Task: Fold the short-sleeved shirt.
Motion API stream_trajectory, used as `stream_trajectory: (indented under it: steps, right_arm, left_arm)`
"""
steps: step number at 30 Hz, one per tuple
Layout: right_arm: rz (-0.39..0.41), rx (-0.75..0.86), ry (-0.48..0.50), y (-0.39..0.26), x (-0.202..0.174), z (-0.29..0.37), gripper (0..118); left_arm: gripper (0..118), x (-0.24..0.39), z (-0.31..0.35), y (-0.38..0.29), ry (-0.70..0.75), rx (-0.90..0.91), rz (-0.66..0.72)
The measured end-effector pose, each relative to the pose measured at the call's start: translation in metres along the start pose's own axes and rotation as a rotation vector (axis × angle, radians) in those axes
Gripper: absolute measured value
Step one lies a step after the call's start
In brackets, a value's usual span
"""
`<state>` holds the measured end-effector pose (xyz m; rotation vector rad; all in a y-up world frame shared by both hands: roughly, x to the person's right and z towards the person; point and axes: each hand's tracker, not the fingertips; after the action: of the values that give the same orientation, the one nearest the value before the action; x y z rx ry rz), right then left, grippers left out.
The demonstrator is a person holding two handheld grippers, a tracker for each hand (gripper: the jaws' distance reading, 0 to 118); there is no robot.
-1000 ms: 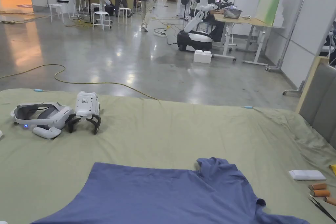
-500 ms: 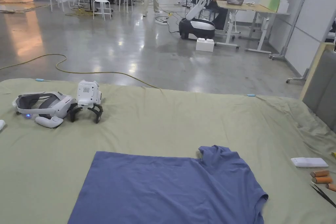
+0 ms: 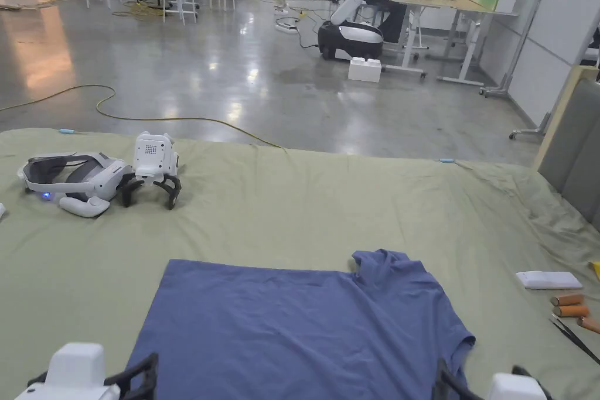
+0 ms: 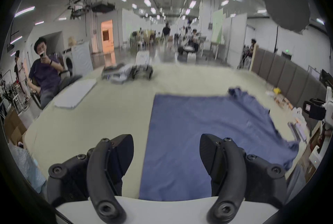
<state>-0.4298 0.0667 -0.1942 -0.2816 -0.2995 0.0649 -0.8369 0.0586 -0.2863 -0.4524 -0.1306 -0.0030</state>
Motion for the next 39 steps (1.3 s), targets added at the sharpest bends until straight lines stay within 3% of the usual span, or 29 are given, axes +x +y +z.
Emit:
stream_trajectory:
  steps: [3,7,9,11,14,19,24,30,31,33,35,36,39]
  right_arm:
    - [-0.04,0.143,0.017,0.028,-0.021,0.0,85]
    - [-0.037,0.23,0.04,0.049,-0.043,-0.002,73]
    - [-0.031,0.243,0.06,0.051,-0.051,-0.008,48]
    - [-0.023,0.23,0.049,0.054,-0.058,-0.015,4]
    - [-0.027,0.208,0.054,0.053,-0.061,-0.028,3]
    - [-0.013,0.111,0.091,0.028,-0.064,-0.054,0]
    - [0.006,-0.035,0.104,-0.015,-0.059,-0.078,0]
    - [0.038,-0.122,0.099,-0.036,-0.048,-0.108,0]
    - [0.045,-0.127,0.093,-0.038,-0.047,-0.111,0]
    - [0.055,-0.136,0.08,-0.039,-0.044,-0.115,0]
    - [0.057,-0.15,0.068,-0.043,-0.04,-0.12,0]
    - [0.063,-0.162,0.063,-0.045,-0.039,-0.122,0]
    - [0.077,-0.191,0.047,-0.053,-0.034,-0.128,0]
  left_arm:
    - [77,0.017,0.003,0.026,0.017,0.145,-0.01]
    - [68,0.037,0.008,0.045,0.074,0.262,-0.047]
    - [41,0.044,0.012,0.05,0.077,0.307,-0.053]
    - [1,0.049,0.011,0.054,0.079,0.317,-0.058]
    - [0,0.052,0.007,0.058,0.079,0.311,-0.079]
    - [0,0.043,-0.039,0.033,0.049,0.099,-0.057]
    - [0,0.006,-0.138,-0.005,0.02,-0.178,0.014]
    - [0,-0.033,-0.272,0.032,0.029,-0.322,0.019]
    - [2,-0.04,-0.293,0.041,0.015,-0.371,0.023]
    - [24,-0.042,-0.318,0.062,0.012,-0.365,0.042]
    - [64,-0.044,-0.348,0.073,0.029,-0.422,0.029]
    - [64,-0.044,-0.36,0.074,0.038,-0.459,0.018]
    - [84,-0.033,-0.379,0.074,0.061,-0.511,0.003]
